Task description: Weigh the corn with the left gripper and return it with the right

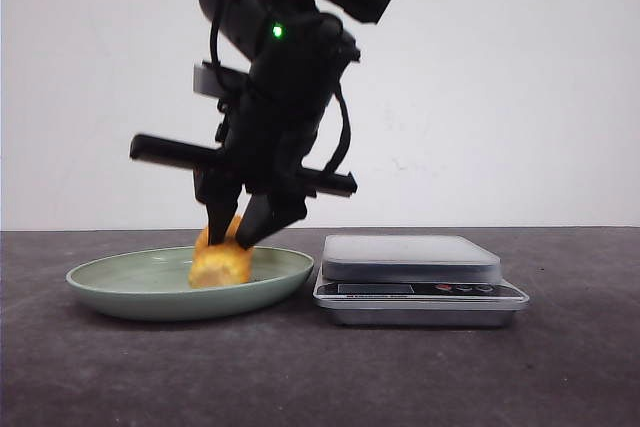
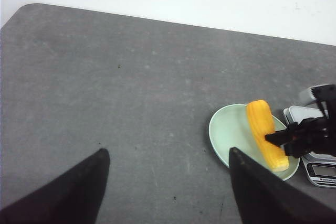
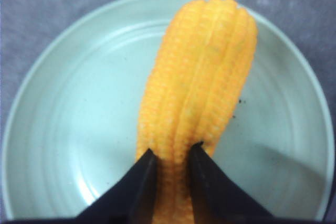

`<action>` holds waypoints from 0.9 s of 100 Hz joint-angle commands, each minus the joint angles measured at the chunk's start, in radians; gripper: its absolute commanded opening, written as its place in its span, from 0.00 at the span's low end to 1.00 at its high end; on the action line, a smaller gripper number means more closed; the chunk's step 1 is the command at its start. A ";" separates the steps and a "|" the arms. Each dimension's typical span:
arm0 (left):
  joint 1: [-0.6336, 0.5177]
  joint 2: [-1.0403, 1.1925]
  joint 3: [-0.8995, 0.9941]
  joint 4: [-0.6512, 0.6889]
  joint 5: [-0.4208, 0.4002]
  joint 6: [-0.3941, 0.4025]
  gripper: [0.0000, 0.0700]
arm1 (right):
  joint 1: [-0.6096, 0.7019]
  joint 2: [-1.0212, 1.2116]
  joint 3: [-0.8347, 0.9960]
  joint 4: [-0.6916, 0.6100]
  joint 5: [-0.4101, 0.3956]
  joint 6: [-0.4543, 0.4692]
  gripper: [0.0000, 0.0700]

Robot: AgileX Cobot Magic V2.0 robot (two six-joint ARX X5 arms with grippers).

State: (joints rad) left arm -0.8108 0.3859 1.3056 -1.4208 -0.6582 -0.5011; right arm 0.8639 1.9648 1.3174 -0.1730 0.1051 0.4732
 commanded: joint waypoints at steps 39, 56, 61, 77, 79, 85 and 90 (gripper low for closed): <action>-0.007 0.004 0.011 -0.023 -0.004 -0.009 0.61 | 0.006 0.008 0.034 0.053 -0.035 -0.012 0.64; -0.007 0.004 0.011 -0.022 -0.005 -0.009 0.61 | -0.054 -0.116 0.036 -0.012 -0.061 -0.090 0.64; -0.007 0.004 0.012 -0.022 -0.006 -0.009 0.61 | -0.085 -0.173 0.036 -0.035 -0.061 -0.113 0.64; -0.006 0.002 0.011 -0.023 -0.006 -0.010 0.61 | -0.220 -0.375 0.036 -0.095 -0.098 -0.198 0.63; -0.006 0.002 0.011 -0.023 -0.006 -0.011 0.61 | -0.240 -0.401 0.036 -0.103 -0.102 -0.207 0.63; -0.006 0.001 0.011 -0.023 -0.005 -0.016 0.61 | -0.307 -0.480 0.036 -0.139 -0.114 -0.235 0.63; -0.006 0.001 0.011 -0.023 -0.005 -0.016 0.61 | -0.368 -0.545 0.036 -0.175 -0.125 -0.256 0.63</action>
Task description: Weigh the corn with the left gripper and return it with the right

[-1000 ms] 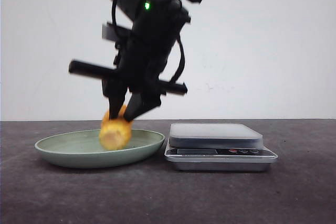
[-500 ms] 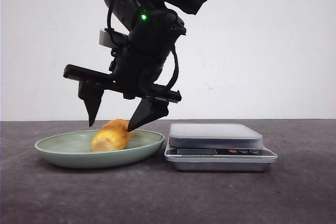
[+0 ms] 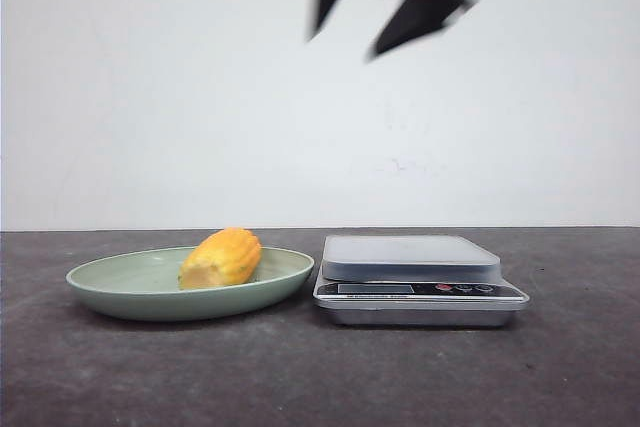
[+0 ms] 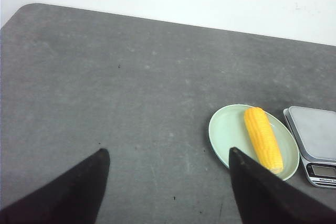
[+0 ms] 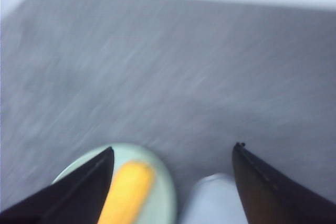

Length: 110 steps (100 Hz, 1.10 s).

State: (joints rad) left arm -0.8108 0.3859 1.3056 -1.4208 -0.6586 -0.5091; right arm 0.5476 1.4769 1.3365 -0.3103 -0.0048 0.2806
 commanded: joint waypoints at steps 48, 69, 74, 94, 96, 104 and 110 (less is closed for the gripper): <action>-0.006 0.001 0.011 -0.022 -0.011 -0.021 0.61 | -0.436 -0.649 0.017 -0.466 -0.033 -0.214 0.63; -0.006 0.001 0.011 -0.022 -0.011 -0.029 0.61 | -0.421 -0.846 0.017 -0.658 -0.078 -0.135 0.63; -0.006 0.001 0.011 -0.022 -0.011 -0.029 0.61 | -0.421 -0.892 0.017 -0.708 -0.046 -0.147 0.63; -0.006 0.001 0.011 -0.022 -0.011 -0.032 0.61 | -0.411 -1.042 0.012 -0.830 -0.025 -0.148 0.63; -0.006 0.001 0.011 -0.022 -0.011 -0.032 0.61 | -0.412 -1.055 0.011 -0.835 -0.027 -0.143 0.63; -0.006 0.001 0.011 -0.022 -0.011 -0.031 0.61 | -0.412 -1.098 0.011 -0.863 -0.023 -0.137 0.63; -0.006 0.001 0.011 -0.022 -0.011 -0.031 0.60 | -0.412 -1.121 0.011 -0.877 -0.020 -0.137 0.55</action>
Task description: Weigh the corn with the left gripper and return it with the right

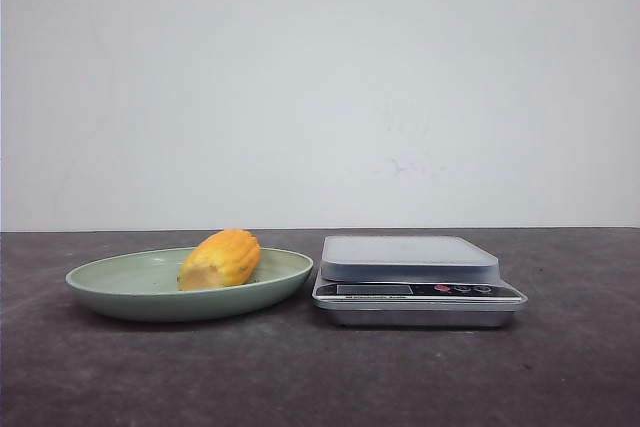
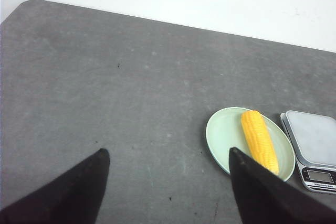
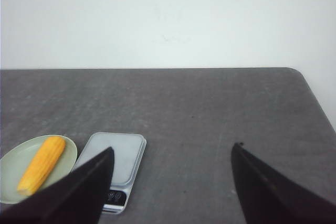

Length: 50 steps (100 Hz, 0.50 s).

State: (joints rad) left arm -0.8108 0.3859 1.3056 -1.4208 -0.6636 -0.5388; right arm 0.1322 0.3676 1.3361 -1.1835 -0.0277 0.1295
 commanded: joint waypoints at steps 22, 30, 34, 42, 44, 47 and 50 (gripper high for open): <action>-0.007 0.001 0.011 -0.022 -0.007 0.006 0.01 | 0.001 -0.028 0.011 -0.025 0.002 0.024 0.01; -0.007 0.001 0.011 -0.022 -0.007 0.006 0.01 | 0.001 -0.028 0.011 -0.024 0.002 0.043 0.01; -0.007 0.001 0.011 -0.022 -0.007 0.007 0.01 | 0.001 -0.028 0.011 -0.024 0.002 0.042 0.01; -0.007 0.001 0.011 -0.022 -0.006 0.006 0.01 | 0.001 -0.028 0.011 -0.029 0.002 0.042 0.01; -0.007 0.001 0.011 -0.022 -0.006 0.006 0.01 | 0.001 -0.028 0.011 -0.032 0.002 0.042 0.01; -0.007 0.001 0.011 -0.023 -0.006 0.006 0.02 | 0.001 -0.028 0.011 -0.037 0.002 0.043 0.01; -0.007 0.001 0.011 -0.023 -0.007 0.007 0.02 | 0.001 -0.028 0.011 -0.042 0.002 0.042 0.01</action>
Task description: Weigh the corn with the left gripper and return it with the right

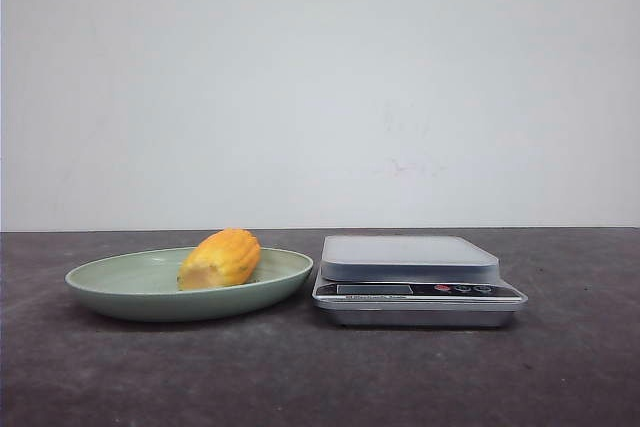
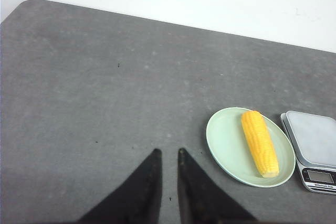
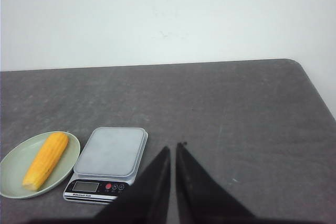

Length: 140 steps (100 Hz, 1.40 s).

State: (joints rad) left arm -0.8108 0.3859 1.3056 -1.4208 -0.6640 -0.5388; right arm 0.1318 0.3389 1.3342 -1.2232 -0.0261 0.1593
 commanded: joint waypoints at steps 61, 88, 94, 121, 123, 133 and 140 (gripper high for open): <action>0.001 -0.001 0.012 -0.022 -0.010 0.006 0.02 | 0.002 0.000 0.014 0.018 0.001 0.012 0.01; 0.276 -0.017 0.011 -0.021 -0.028 0.066 0.02 | 0.002 0.000 0.014 0.018 0.000 0.012 0.01; 0.361 -0.031 0.003 0.006 -0.027 0.066 0.02 | 0.002 0.000 0.014 0.018 0.000 0.012 0.01; 0.692 -0.180 -0.336 0.526 0.309 0.287 0.02 | 0.002 0.000 0.014 0.018 0.000 0.012 0.01; 0.711 -0.196 -0.377 0.579 0.354 0.303 0.02 | 0.002 0.000 0.014 0.018 0.000 0.012 0.01; 0.799 -0.267 -0.583 0.829 0.571 0.350 0.02 | 0.002 0.000 0.014 0.018 0.000 0.012 0.01; 0.836 -0.305 -0.713 0.952 0.665 0.372 0.02 | 0.002 0.000 0.014 0.018 0.001 0.012 0.01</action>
State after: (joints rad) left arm 0.0040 0.1055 0.6971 -0.6090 -0.1009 -0.2352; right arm 0.1318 0.3389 1.3342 -1.2163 -0.0261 0.1619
